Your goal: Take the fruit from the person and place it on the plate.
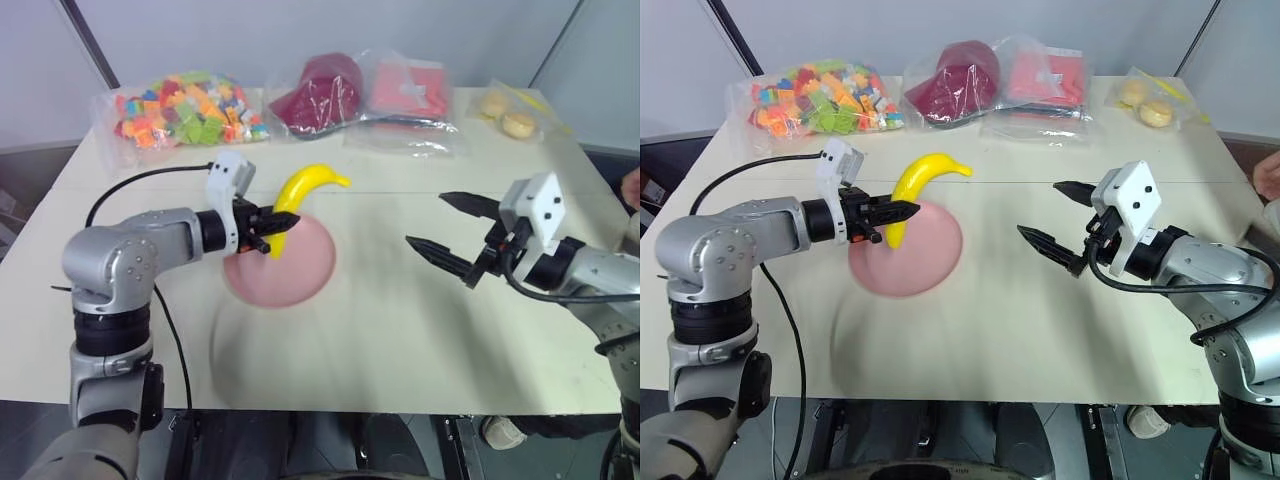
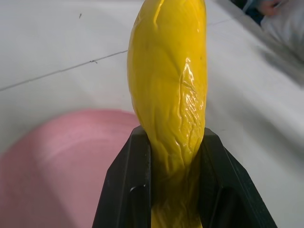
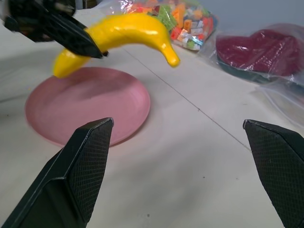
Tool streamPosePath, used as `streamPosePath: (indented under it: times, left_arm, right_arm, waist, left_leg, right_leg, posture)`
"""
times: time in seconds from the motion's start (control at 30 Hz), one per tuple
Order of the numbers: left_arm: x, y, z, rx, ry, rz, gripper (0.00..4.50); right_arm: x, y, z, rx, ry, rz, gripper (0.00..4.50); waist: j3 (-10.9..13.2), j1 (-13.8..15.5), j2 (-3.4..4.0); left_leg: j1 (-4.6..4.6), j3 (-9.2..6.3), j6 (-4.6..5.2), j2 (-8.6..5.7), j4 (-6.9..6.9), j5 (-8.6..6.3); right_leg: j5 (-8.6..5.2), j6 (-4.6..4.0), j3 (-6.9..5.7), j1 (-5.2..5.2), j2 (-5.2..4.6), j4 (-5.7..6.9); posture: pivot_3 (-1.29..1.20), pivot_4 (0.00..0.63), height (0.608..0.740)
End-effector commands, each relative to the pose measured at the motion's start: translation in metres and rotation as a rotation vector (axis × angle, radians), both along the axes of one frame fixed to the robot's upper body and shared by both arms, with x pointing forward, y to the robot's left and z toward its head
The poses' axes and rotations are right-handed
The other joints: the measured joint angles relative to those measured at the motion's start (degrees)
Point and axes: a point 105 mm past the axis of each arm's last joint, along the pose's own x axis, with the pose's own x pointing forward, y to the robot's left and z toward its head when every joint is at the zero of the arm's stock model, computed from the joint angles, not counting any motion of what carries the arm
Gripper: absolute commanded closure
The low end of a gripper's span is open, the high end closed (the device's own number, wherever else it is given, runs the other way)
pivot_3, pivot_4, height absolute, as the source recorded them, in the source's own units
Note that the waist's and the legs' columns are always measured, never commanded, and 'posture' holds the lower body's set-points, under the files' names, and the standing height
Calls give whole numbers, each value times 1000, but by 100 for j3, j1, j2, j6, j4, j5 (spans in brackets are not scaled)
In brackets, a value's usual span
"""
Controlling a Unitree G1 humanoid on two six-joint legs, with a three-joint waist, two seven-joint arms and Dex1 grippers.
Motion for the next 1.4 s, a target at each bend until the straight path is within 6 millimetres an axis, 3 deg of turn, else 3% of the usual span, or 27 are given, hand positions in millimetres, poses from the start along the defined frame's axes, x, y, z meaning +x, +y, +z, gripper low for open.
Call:
streamPosePath:
  times: [0.03, 0.27, 0.57, 0.83, 0.97, 1.2, 1.4]
  left_arm:
    - [-11, 4, -1, -1, 13, 23, 3884]
    - [-15, 24, -17, 43, 43, 112, 3884]
    - [-13, 34, -36, 58, 80, 156, 3884]
    - [-12, 30, -31, 54, 58, 128, 38]
    - [-9, 29, -24, 51, 20, 116, 38]
    - [-5, 29, 7, 124, -173, 63, 38]
    - [-14, 41, 18, 304, -337, 17, 38]
  right_arm:
    - [-6, 4, 10, 4, -50, 16, 0]
    - [-4, 4, 9, 1, -49, 20, 0]
    - [-2, 5, 10, -4, -50, 25, 0]
    - [-2, 4, 12, -8, -53, 22, 0]
    - [-2, 3, 13, -9, -54, 20, 0]
    - [-3, 2, 13, -19, -49, 22, 0]
    - [-1, 1, 5, -101, -22, 48, 0]
  waist:
    - [0, 4, 0]
    - [0, 12, 0]
    - [0, 16, 0]
    - [0, 15, 0]
    - [0, 16, 0]
    - [0, 15, 0]
    - [-1, 5, 3]
  left_leg:
    - [0, 0, 0, 0, 0, 0]
    - [1, 1, 0, 1, 0, 0]
    - [1, 1, -1, 1, 0, 0]
    - [1, 2, 0, 0, 0, 0]
    - [1, 1, -1, 0, 0, 0]
    - [1, 1, -1, 1, -2, 0]
    - [1, 3, 0, 1, -8, 0]
  right_leg:
    - [0, 0, 0, 0, 0, 0]
    - [0, 0, 0, 0, 1, 0]
    - [0, 0, 0, 2, -1, -1]
    - [0, 0, 0, 2, -1, -2]
    - [0, 0, 0, 2, -2, -2]
    - [0, -1, 0, 1, -2, -2]
    - [-1, -1, 1, -1, -2, -6]
  posture:
    - [0, 150, 740]
    - [0, 150, 740]
    - [0, 150, 740]
    - [0, 150, 740]
    - [0, 150, 740]
    - [0, 150, 740]
    - [0, 150, 740]
